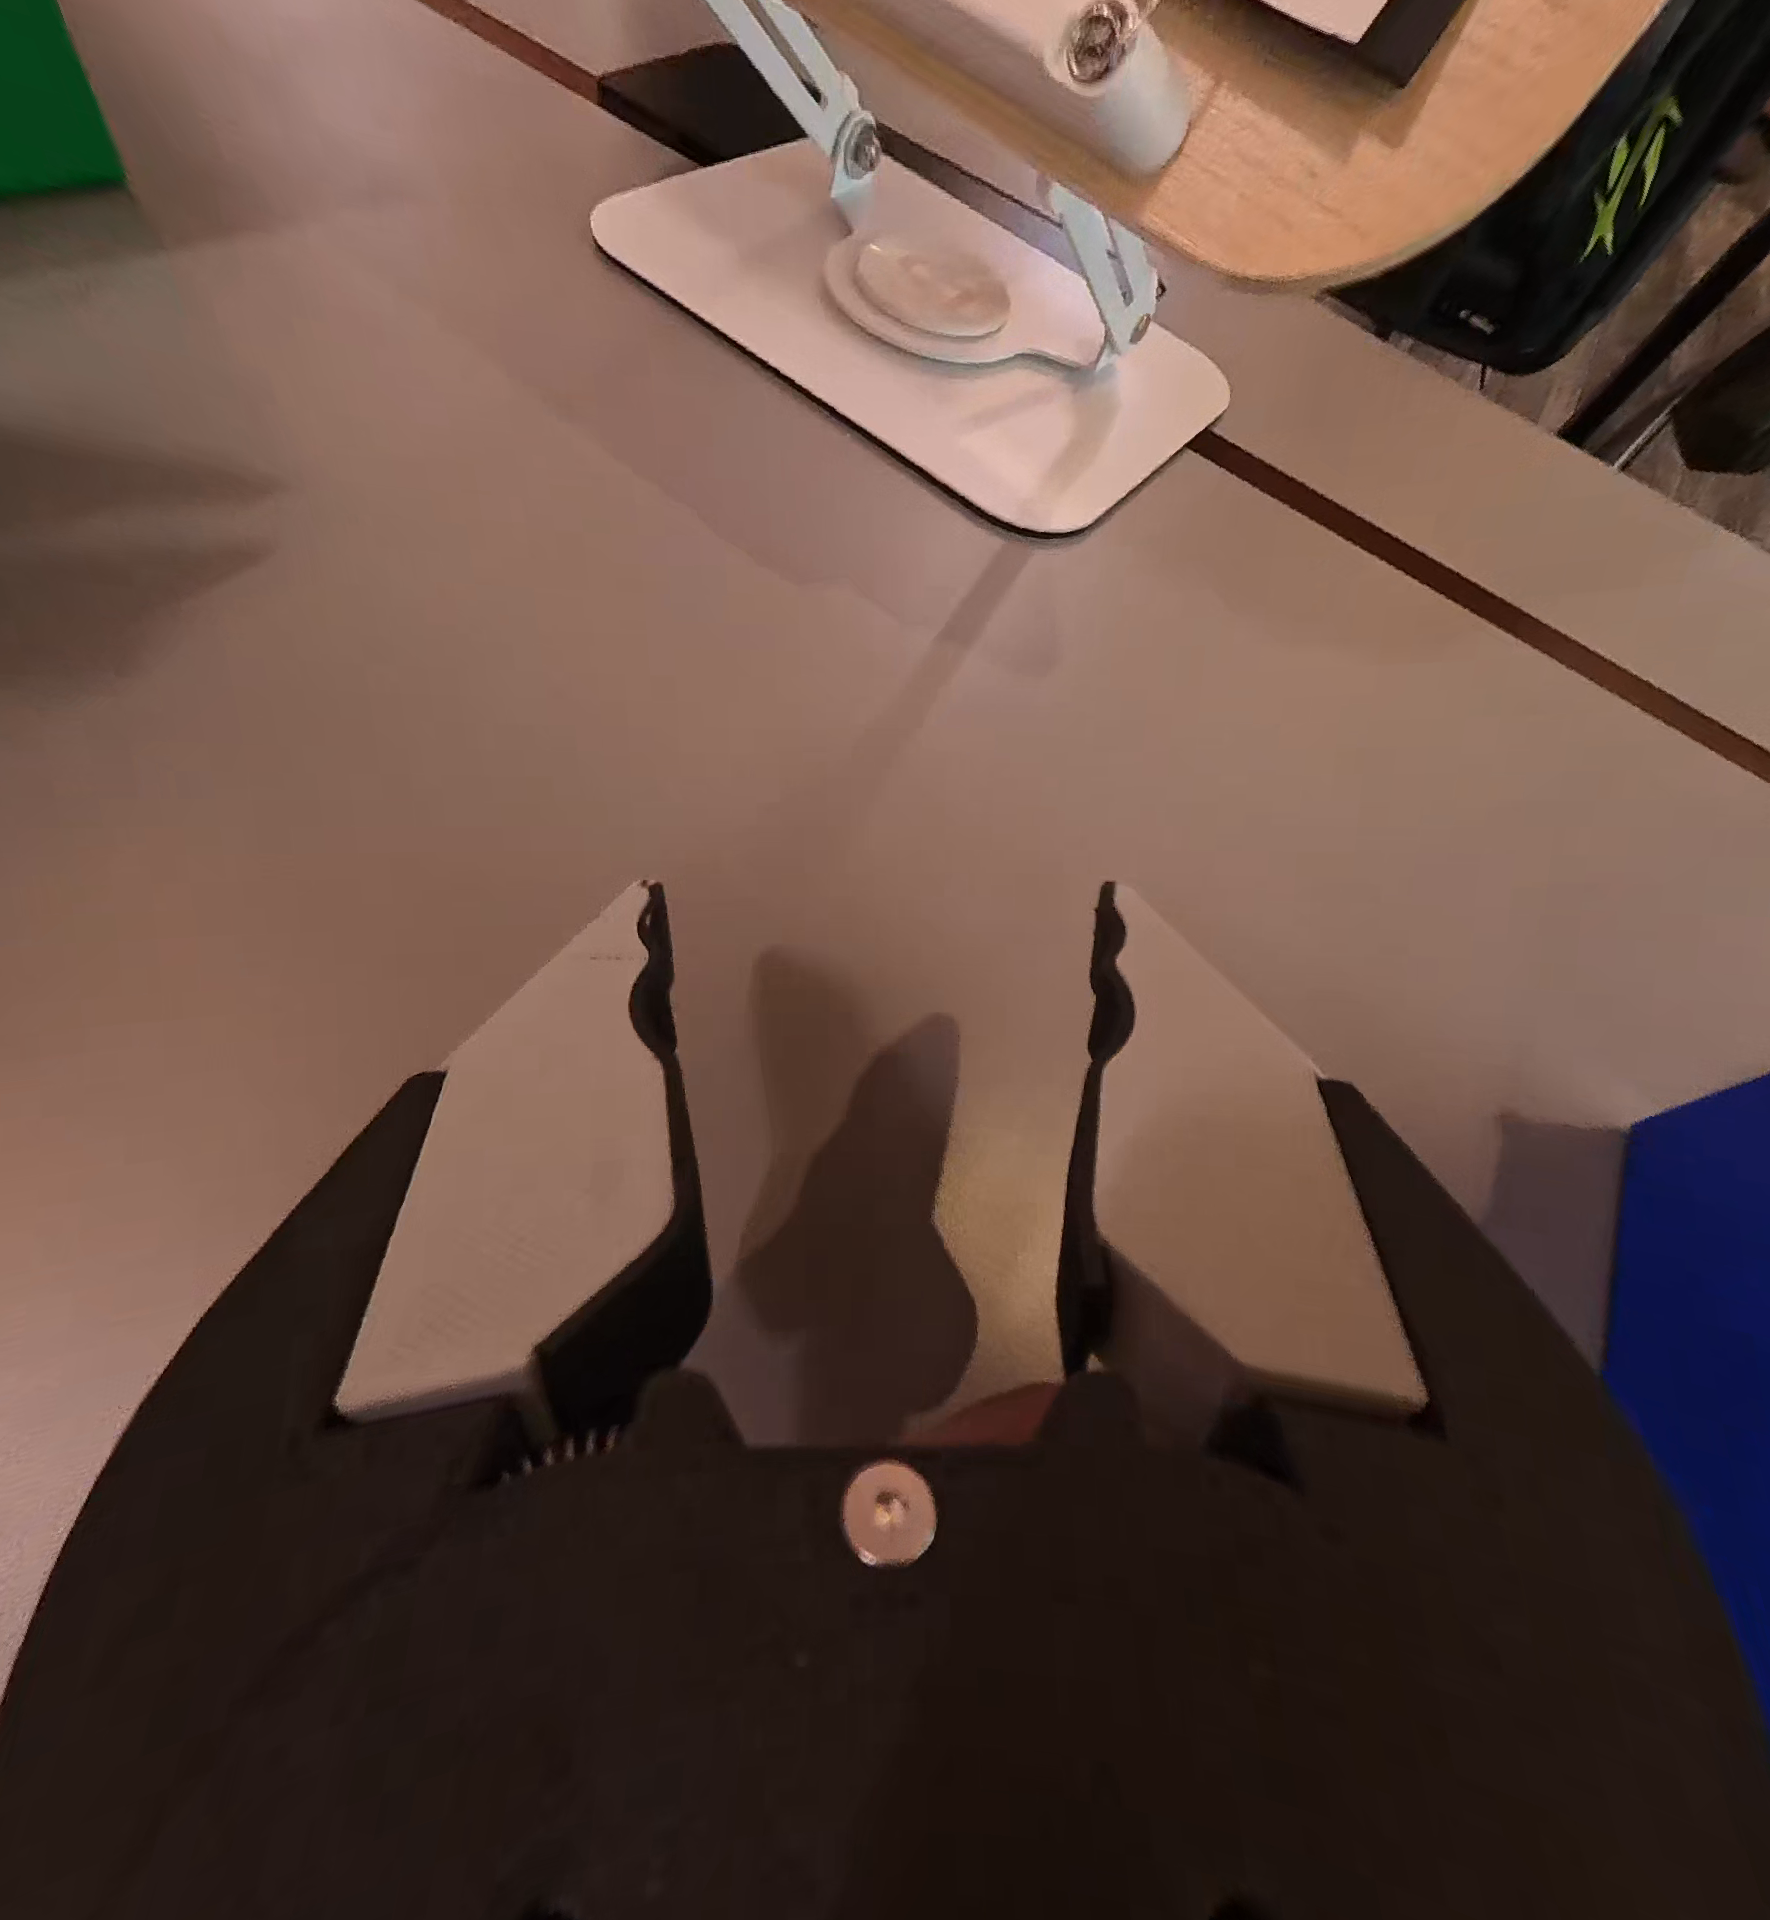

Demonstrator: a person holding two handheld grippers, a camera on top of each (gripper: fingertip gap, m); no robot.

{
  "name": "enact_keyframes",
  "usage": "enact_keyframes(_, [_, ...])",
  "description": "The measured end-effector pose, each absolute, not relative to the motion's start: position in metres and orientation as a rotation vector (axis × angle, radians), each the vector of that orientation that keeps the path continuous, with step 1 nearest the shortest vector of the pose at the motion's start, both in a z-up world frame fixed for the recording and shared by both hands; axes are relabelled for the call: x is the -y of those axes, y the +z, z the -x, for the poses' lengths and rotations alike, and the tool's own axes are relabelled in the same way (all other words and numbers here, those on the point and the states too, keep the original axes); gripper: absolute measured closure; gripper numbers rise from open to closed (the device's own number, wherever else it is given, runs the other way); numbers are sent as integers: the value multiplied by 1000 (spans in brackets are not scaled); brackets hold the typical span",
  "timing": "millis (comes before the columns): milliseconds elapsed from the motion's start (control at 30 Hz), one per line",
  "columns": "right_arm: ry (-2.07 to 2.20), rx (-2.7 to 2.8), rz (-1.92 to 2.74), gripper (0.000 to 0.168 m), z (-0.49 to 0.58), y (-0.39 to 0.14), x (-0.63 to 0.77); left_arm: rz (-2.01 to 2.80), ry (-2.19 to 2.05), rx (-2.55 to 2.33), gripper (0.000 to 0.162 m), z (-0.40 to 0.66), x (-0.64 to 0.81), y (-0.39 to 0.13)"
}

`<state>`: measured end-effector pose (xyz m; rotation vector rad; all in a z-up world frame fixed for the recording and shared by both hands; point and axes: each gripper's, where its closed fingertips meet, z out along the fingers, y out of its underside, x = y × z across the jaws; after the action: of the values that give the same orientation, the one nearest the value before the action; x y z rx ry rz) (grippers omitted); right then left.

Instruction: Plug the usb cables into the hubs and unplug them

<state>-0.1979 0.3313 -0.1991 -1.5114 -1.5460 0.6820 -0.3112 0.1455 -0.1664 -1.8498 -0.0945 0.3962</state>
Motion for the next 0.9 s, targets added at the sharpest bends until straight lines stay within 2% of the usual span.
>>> enact_keyframes(200, [726, 1493, 1530, 82, 193, -187, -341, 1831, 425, 110, 136, 311, -146, -163])
enact_keyframes(467, [692, 1472, 1522, 74, 192, -186, -346, 1832, 435, 102, 137, 309, -148, -164])
enact_keyframes(900, [646, 1483, 1525, 72, 196, -195, -349, 1842, 414, 84, 139, 304, -149, -165])
